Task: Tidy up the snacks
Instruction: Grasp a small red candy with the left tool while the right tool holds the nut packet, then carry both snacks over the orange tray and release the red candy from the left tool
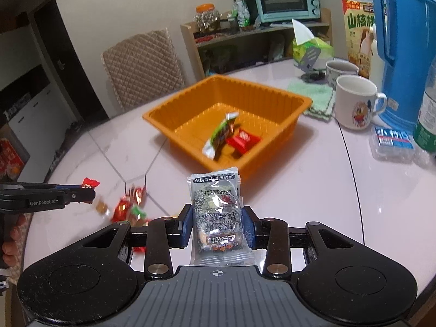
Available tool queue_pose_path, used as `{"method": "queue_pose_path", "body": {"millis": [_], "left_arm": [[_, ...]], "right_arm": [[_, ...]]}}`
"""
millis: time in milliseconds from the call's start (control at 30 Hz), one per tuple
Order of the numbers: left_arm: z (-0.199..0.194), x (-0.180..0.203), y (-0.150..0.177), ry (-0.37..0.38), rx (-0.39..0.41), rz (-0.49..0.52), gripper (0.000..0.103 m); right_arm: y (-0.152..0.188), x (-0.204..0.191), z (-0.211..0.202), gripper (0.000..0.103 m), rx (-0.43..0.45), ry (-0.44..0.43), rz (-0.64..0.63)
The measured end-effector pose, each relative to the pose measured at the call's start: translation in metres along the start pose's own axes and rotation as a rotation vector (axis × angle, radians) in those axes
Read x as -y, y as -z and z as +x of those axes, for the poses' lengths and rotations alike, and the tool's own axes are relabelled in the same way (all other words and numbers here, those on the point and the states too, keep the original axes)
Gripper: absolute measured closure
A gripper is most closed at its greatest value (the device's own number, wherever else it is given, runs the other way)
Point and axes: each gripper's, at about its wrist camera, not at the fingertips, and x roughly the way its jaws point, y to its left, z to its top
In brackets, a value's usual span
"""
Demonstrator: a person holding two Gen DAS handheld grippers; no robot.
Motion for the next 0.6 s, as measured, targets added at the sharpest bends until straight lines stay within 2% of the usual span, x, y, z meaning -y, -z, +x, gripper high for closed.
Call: {"method": "queue_pose_path", "body": {"millis": [200, 367, 600], "left_arm": [[0.017, 0.012, -0.038, 0.021, 0.046, 0.052, 0.087], [0.038, 0.019, -0.073, 0.052, 0.078, 0.055, 0.087], [0.069, 0.032, -0.109, 0.076, 0.094, 0.098, 0.087]], "right_arm": [[-0.029, 0.003, 0.014, 0.065, 0.039, -0.011, 0.017], [-0.051, 0.006, 0.03, 0.065, 0.066, -0.006, 0.02], [-0.077, 0.015, 0.048, 0.065, 0.108, 0.007, 0.034]]}}
